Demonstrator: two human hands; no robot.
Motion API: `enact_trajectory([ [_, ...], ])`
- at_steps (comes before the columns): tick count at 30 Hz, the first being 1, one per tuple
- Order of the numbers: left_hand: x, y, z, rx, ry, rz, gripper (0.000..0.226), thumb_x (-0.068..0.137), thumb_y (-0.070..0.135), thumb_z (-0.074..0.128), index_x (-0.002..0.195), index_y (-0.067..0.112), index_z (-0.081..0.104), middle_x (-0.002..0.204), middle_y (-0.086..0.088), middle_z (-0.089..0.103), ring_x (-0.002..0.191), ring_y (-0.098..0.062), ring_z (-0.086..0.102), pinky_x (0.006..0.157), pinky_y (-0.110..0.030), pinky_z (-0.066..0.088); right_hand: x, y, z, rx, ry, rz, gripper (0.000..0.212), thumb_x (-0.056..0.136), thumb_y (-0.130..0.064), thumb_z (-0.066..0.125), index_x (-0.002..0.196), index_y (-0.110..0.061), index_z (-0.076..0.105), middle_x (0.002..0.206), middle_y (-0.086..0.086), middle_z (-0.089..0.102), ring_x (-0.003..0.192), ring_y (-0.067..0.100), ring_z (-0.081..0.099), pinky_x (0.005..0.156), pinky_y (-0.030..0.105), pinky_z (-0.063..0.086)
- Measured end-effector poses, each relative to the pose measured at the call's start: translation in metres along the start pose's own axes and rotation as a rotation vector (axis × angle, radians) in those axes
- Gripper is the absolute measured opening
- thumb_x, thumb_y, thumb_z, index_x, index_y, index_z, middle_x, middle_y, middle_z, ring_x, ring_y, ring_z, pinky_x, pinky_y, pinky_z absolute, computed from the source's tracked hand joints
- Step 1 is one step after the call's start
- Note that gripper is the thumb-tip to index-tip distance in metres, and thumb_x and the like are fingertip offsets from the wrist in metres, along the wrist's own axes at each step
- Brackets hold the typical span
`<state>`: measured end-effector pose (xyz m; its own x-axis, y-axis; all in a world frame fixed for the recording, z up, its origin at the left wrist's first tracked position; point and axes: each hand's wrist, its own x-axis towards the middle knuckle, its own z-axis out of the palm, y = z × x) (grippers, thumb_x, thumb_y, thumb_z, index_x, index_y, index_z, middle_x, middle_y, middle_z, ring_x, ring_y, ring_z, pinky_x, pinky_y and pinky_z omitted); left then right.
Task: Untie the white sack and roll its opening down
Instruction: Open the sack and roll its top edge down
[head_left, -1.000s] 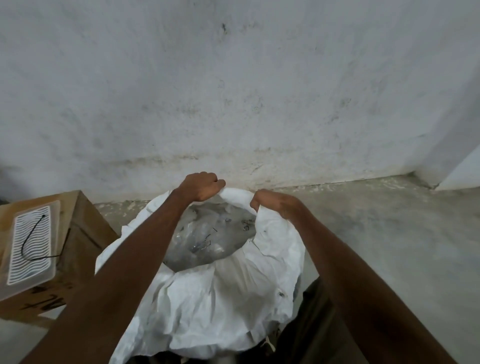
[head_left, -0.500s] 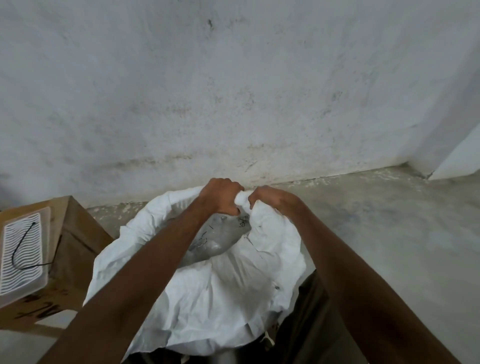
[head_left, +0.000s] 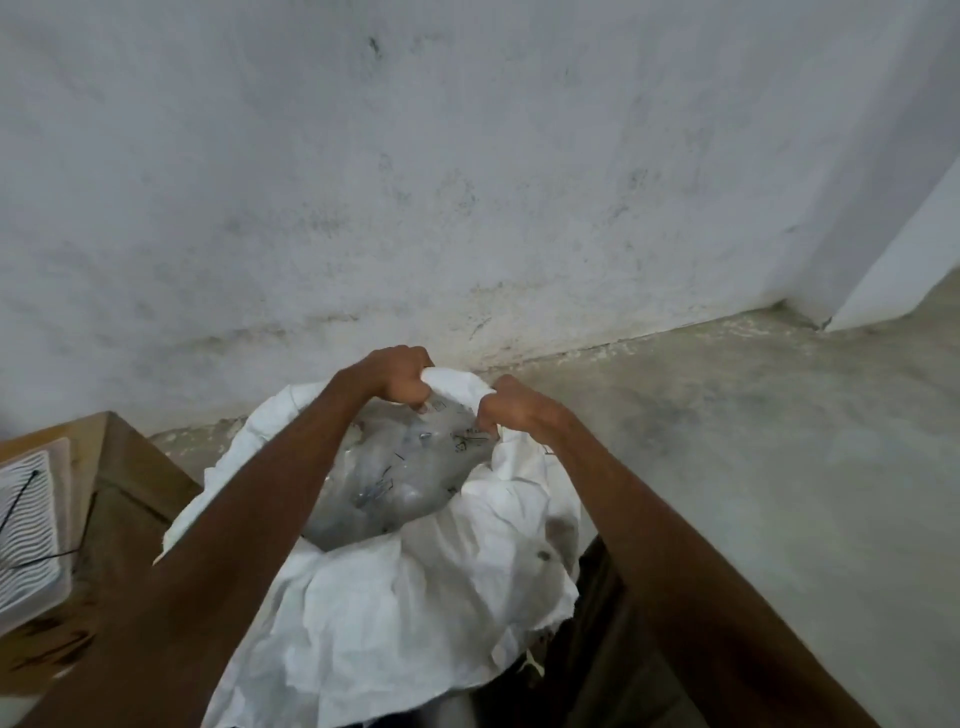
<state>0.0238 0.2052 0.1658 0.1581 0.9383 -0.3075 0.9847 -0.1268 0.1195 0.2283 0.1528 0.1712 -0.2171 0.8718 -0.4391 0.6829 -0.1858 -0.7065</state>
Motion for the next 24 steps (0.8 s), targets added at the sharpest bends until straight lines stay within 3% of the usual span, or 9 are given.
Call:
enact_trajectory([
  [3, -0.001, 0.001, 0.002, -0.037, 0.128, 0.081, 0.055, 0.065, 0.027, 0.079, 0.118, 0.025, 0.065, 0.103, -0.002, 0.073, 0.082, -0.019, 0.061, 0.069, -0.028, 0.044, -0.001, -0.004, -0.016, 0.011, -0.095, 0.009, 0.022, 0.058, -0.004, 0.064, 0.079, -0.003, 0.058, 0.078, 0.008, 0.052, 0.069, 0.022, 0.047, 0.062, 0.029, 0.032],
  [6, -0.005, 0.016, 0.014, 0.107, 0.419, 0.250, 0.075, 0.053, 0.034, 0.077, 0.123, 0.026, 0.051, 0.106, -0.002, 0.063, 0.094, -0.020, 0.058, 0.085, -0.036, 0.045, 0.001, 0.001, -0.023, 0.161, -0.157, 0.060, 0.029, 0.048, -0.007, 0.057, 0.077, -0.005, 0.055, 0.084, 0.008, 0.047, 0.074, 0.024, 0.042, 0.061, 0.027, 0.030],
  [8, -0.006, 0.034, 0.028, 0.068, 0.486, 0.431, 0.074, 0.053, 0.029, 0.074, 0.123, 0.022, 0.051, 0.104, -0.001, 0.058, 0.093, -0.020, 0.055, 0.083, -0.037, 0.044, -0.003, 0.003, -0.026, 0.270, -0.202, 0.111, 0.014, 0.056, -0.006, 0.057, 0.070, -0.006, 0.053, 0.075, 0.006, 0.049, 0.065, 0.021, 0.045, 0.057, 0.025, 0.031],
  [11, -0.005, 0.057, 0.041, 0.029, 0.307, 0.398, 0.045, 0.066, 0.030, 0.073, 0.105, 0.020, 0.053, 0.088, -0.001, 0.062, 0.084, -0.025, 0.061, 0.068, -0.036, 0.048, -0.004, 0.010, -0.024, 0.369, -0.247, 0.157, 0.012, 0.074, 0.002, 0.052, 0.066, -0.005, 0.057, 0.066, 0.009, 0.055, 0.052, 0.020, 0.052, 0.052, 0.024, 0.037],
  [13, 0.002, 0.064, 0.038, 0.212, 0.265, 0.312, 0.035, 0.070, 0.045, 0.070, 0.097, 0.024, 0.061, 0.085, 0.000, 0.069, 0.083, -0.026, 0.067, 0.066, -0.032, 0.049, -0.003, 0.013, -0.021, 0.290, -0.155, 0.135, 0.003, 0.080, -0.008, 0.060, 0.081, -0.007, 0.062, 0.079, 0.010, 0.063, 0.064, 0.020, 0.058, 0.059, 0.026, 0.043],
  [16, 0.011, 0.068, 0.024, 0.314, 0.206, 0.193, 0.041, 0.077, 0.052, 0.061, 0.104, 0.021, 0.067, 0.098, -0.005, 0.071, 0.090, -0.027, 0.068, 0.074, -0.033, 0.049, 0.001, 0.018, -0.008, -0.153, 0.138, 0.084, 0.058, 0.076, -0.036, 0.070, 0.125, -0.007, 0.055, 0.128, 0.018, 0.055, 0.116, 0.031, 0.055, 0.092, 0.040, 0.046],
  [18, 0.018, 0.069, 0.014, 0.286, 0.162, 0.114, 0.044, 0.080, 0.044, 0.062, 0.114, 0.017, 0.063, 0.111, -0.008, 0.069, 0.101, -0.029, 0.066, 0.082, -0.034, 0.049, -0.009, 0.019, 0.012, -0.291, 0.293, 0.067, 0.084, 0.071, -0.048, 0.073, 0.138, -0.008, 0.041, 0.141, 0.017, 0.043, 0.133, 0.036, 0.041, 0.105, 0.048, 0.038],
  [22, 0.025, 0.073, -0.002, 0.231, -0.083, 0.091, 0.052, 0.070, 0.045, 0.078, 0.110, 0.015, 0.066, 0.103, -0.005, 0.070, 0.094, -0.026, 0.068, 0.073, -0.035, 0.053, -0.022, 0.028, 0.036, -0.057, 0.421, 0.078, 0.070, 0.067, -0.041, 0.077, 0.124, -0.011, 0.049, 0.120, 0.008, 0.063, 0.117, 0.031, 0.061, 0.087, 0.037, 0.048],
  [24, 0.026, 0.070, -0.004, 0.181, -0.071, 0.146, 0.055, 0.063, 0.041, 0.085, 0.106, 0.013, 0.067, 0.096, -0.006, 0.070, 0.090, -0.026, 0.067, 0.074, -0.037, 0.056, -0.018, 0.032, 0.029, 0.116, 0.393, 0.110, 0.060, 0.067, -0.036, 0.075, 0.118, -0.009, 0.059, 0.116, 0.009, 0.067, 0.111, 0.031, 0.065, 0.081, 0.034, 0.048],
])
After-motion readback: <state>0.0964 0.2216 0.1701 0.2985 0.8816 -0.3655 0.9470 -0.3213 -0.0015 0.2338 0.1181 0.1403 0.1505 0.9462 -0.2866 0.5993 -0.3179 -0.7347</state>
